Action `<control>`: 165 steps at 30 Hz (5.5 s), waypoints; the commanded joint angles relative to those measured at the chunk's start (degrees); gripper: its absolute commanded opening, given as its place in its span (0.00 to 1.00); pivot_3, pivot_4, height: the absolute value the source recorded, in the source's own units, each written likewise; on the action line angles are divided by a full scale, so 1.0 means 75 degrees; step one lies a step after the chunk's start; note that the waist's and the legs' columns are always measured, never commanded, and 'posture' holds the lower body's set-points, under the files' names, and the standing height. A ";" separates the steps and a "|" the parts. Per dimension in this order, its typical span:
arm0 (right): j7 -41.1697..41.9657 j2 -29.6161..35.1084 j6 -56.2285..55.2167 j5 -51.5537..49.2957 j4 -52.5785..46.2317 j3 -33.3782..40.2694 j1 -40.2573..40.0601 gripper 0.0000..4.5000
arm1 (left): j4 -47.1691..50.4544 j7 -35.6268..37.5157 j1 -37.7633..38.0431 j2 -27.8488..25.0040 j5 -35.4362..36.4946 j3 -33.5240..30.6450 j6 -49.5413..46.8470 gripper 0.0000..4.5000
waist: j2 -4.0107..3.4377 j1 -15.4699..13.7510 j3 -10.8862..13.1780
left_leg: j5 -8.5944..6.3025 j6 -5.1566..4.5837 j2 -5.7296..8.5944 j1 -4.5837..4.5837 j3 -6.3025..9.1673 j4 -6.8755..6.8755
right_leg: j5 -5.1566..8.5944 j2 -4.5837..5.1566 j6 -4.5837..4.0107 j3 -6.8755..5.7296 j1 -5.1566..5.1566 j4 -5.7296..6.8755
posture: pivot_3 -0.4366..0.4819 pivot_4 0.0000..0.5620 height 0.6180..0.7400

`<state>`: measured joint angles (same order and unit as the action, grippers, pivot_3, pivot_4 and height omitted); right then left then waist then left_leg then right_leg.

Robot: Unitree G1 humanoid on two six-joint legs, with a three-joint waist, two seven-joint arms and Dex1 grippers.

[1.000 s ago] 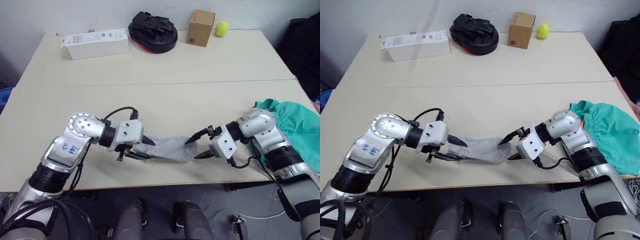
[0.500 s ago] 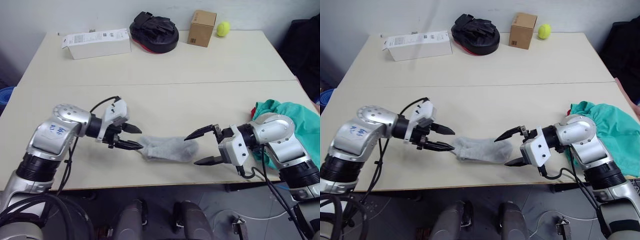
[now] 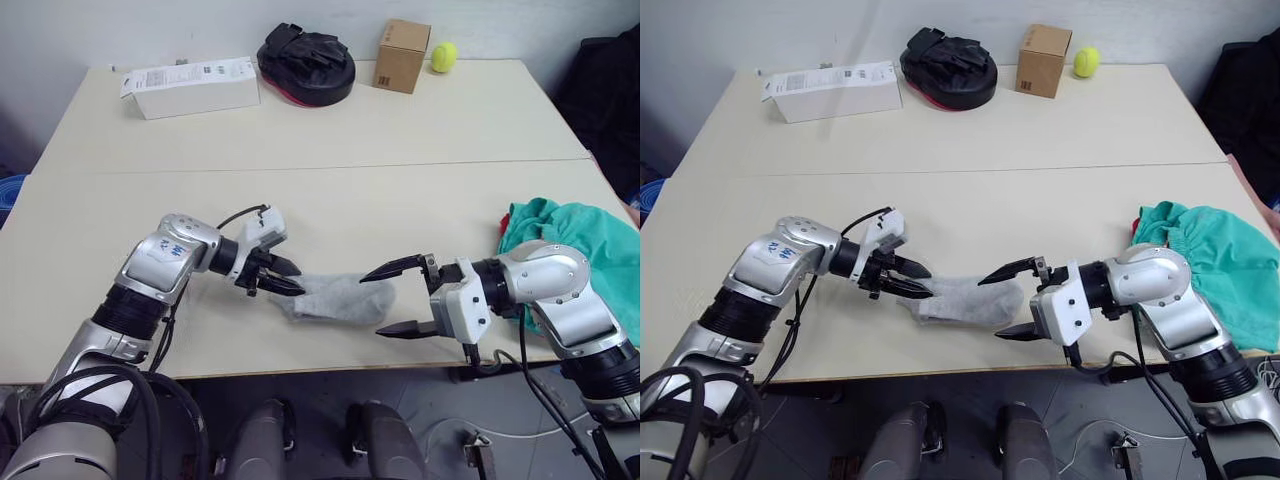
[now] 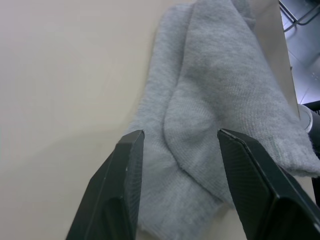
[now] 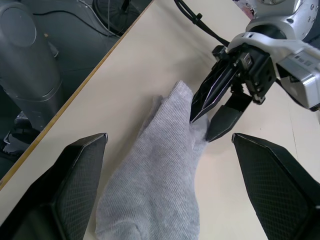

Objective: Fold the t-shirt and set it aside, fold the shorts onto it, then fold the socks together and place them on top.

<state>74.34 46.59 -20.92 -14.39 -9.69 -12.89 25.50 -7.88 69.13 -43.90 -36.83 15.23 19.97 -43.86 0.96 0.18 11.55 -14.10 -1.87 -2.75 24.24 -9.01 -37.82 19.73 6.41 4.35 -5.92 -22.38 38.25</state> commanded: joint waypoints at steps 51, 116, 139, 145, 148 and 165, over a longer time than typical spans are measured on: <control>-0.0437 0.0068 0.0400 0.0230 -0.0314 0.0360 -0.0590 0.90 | -0.0316 0.0834 -0.0307 -0.0916 -0.0343 -0.0789 0.1164 0.64 | 0.0001 0.0004 0.0000 | 0.0000 0.0000 -0.0001 0.0001 0.0001 -0.0002 | 0.0000 0.0001 0.0000 -0.0002 0.0000 -0.0001 | 0.48 0.27 1.00; -0.3429 -0.0457 0.7696 -0.1895 -0.3329 0.2688 -0.2705 0.00 | 0.1384 -0.0909 0.1426 0.0827 -0.1034 -0.0052 0.3169 0.01 | 0.0002 -0.0044 -0.0010 | -0.0009 -0.0007 0.0010 -0.0011 0.0046 0.0039 | 0.0000 0.0012 0.0000 -0.0036 0.0057 -0.0069 | 0.48 0.27 1.00; -0.7765 -0.2620 1.2757 -0.7096 -0.2825 0.4452 -0.3543 1.00 | 0.0150 -0.1156 0.1354 0.1387 -0.2032 0.0632 0.4171 0.00 | -0.0010 -0.0050 -0.0032 | -0.0031 -0.0064 0.0015 -0.0025 0.0078 0.0069 | 0.0002 0.0019 -0.0006 -0.0048 0.0099 -0.0117 | 0.48 0.27 1.00; -0.9165 -0.3275 1.3084 -0.8207 -0.1363 0.4377 -0.2692 1.00 | 0.0202 -0.1201 0.1383 0.1332 -0.2084 0.0590 0.4139 0.00 | -0.0011 -0.0003 -0.0056 | -0.0032 -0.0064 0.0015 -0.0031 0.0077 0.0081 | 0.0002 0.0019 -0.0006 -0.0048 0.0099 -0.0121 | 0.48 0.27 1.00; -0.9734 -0.3426 1.3178 -0.8668 -0.0847 0.4206 -0.2331 1.00 | 0.0314 -0.1235 0.1418 0.1304 -0.2084 0.0558 0.4058 0.00 | -0.0009 0.0006 -0.0066 | -0.0032 -0.0064 0.0015 -0.0033 0.0076 0.0085 | 0.0002 0.0019 -0.0006 -0.0048 0.0099 -0.0121 | 0.48 0.27 1.00; -1.1294 -0.3652 1.2720 -0.9725 0.0613 0.3392 -0.1083 0.91 | 0.0628 -0.1430 0.1553 0.1244 -0.2082 0.0383 0.3734 0.00 | 0.0009 0.0111 -0.0119 | -0.0034 -0.0060 0.0010 -0.0045 0.0072 0.0106 | 0.0005 0.0018 -0.0012 -0.0045 0.0101 -0.0128 | 0.48 0.27 1.00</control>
<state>-9.46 19.13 74.59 -88.14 -6.08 13.98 17.83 -3.32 59.26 -32.97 -27.24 0.72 22.88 -15.47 1.03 1.02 10.66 -14.35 -2.32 -2.68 23.91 -8.46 -37.02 19.76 6.55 4.26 -6.26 -21.63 37.28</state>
